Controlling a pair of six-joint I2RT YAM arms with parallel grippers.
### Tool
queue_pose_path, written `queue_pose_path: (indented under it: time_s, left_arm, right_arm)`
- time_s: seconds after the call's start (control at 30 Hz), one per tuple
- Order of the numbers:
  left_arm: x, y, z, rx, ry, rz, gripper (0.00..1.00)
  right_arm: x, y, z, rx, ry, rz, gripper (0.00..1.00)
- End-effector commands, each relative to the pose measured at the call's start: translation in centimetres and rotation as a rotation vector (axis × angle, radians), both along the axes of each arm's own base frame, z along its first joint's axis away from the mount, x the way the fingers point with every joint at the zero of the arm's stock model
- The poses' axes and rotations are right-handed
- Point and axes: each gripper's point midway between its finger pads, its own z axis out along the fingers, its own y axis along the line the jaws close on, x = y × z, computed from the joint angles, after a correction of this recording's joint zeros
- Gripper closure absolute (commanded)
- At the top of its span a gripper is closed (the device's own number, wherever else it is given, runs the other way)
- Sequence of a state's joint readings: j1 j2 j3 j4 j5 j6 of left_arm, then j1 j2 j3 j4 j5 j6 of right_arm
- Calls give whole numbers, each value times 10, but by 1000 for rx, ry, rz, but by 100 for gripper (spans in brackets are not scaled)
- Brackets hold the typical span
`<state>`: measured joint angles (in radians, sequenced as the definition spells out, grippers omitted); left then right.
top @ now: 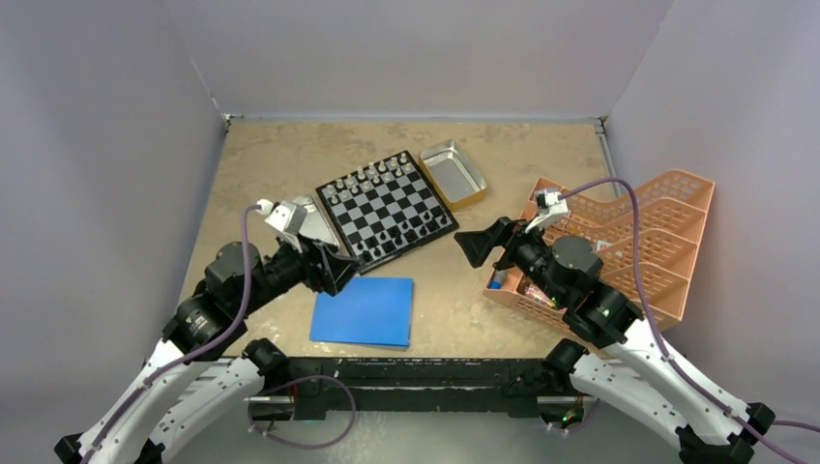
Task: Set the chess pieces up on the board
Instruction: Reset both arms
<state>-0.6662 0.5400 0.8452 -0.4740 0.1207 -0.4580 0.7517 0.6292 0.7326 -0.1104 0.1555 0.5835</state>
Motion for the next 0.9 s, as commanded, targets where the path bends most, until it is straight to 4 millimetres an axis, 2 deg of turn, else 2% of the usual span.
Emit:
queue_pose_path:
  time_s: [0.0,0.3,0.53,0.87]
  left_arm:
    - [-15,4,-26,-24,129,8,26]
    - [-19,30,-29,-12,103,104,24]
    - [-19,29,-24,-46,105,109,23]
    - [-15,26,-16,-56,92,108,22]
  right_arm:
    - [14,0,17,128,23,-93,1]
    - [19,-1,18,124,32,-117,1]
    - [18,-4,27,120,14,-117,1]
    - [12,-10,26,114,4,-120,1]
